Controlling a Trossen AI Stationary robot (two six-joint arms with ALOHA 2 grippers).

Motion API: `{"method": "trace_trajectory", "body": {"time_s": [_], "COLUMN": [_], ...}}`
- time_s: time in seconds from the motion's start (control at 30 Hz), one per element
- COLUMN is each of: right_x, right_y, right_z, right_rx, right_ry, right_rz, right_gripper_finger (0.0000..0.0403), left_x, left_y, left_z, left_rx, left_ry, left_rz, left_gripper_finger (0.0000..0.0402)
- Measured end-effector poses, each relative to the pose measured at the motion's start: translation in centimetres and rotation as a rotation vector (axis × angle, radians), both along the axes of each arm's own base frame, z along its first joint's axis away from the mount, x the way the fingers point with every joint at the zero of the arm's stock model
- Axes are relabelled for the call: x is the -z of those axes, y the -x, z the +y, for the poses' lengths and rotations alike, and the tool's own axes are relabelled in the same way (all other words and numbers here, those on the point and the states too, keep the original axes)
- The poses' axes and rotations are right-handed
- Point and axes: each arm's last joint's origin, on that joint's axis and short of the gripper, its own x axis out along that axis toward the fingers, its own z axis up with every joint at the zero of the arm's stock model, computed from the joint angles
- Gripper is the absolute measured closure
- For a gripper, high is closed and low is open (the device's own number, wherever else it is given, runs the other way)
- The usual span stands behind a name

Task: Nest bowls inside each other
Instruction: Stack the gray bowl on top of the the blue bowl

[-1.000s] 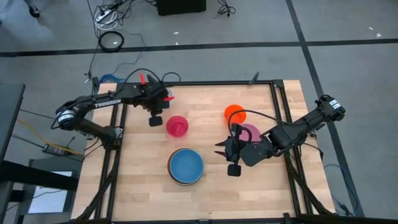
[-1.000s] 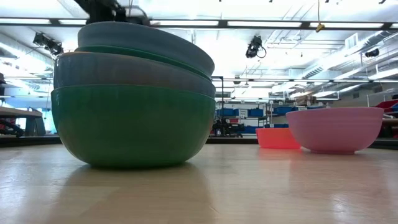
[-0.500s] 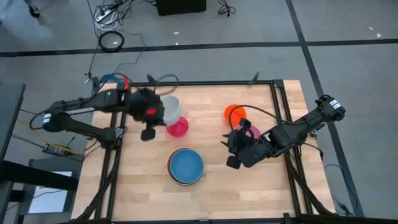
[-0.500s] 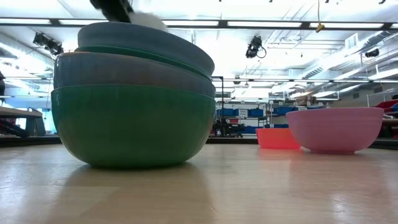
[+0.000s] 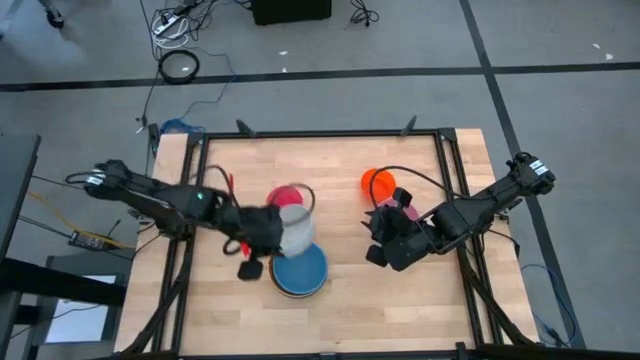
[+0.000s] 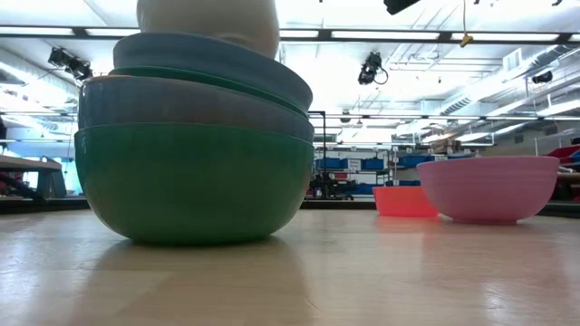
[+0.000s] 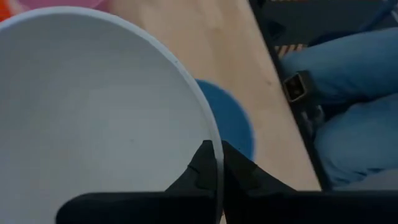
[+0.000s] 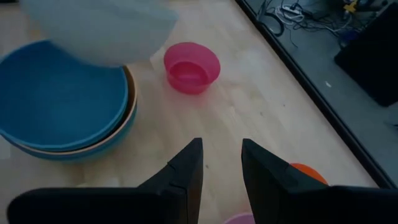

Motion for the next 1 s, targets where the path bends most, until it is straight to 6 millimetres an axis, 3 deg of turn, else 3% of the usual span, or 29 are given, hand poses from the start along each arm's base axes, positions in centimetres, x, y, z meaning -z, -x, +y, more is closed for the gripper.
{"method": "trace_trajectory", "body": {"time_s": [0.37,0.57,1.0], "right_x": [0.0,0.0,0.1], "right_y": [0.0,0.0,0.2], "right_z": [0.1,0.2,0.7], "right_rx": [-0.004,-0.012,-0.034], "right_ry": [-0.005,-0.013,-0.054], "right_rz": [-0.004,-0.002,0.006], "right_gripper_finger": [0.0305,0.0305,0.0305], "left_x": [2.4,4.1,3.2], "left_y": [-1.9,-2.9,-3.6], "left_z": [-3.7,-4.4,-4.7], "left_rx": [0.016,-0.008,-0.028], "left_ry": [0.057,0.053,0.1], "left_rz": [0.051,0.112,0.064], "left_gripper_finger": [0.0396,0.0391,0.0262]}}
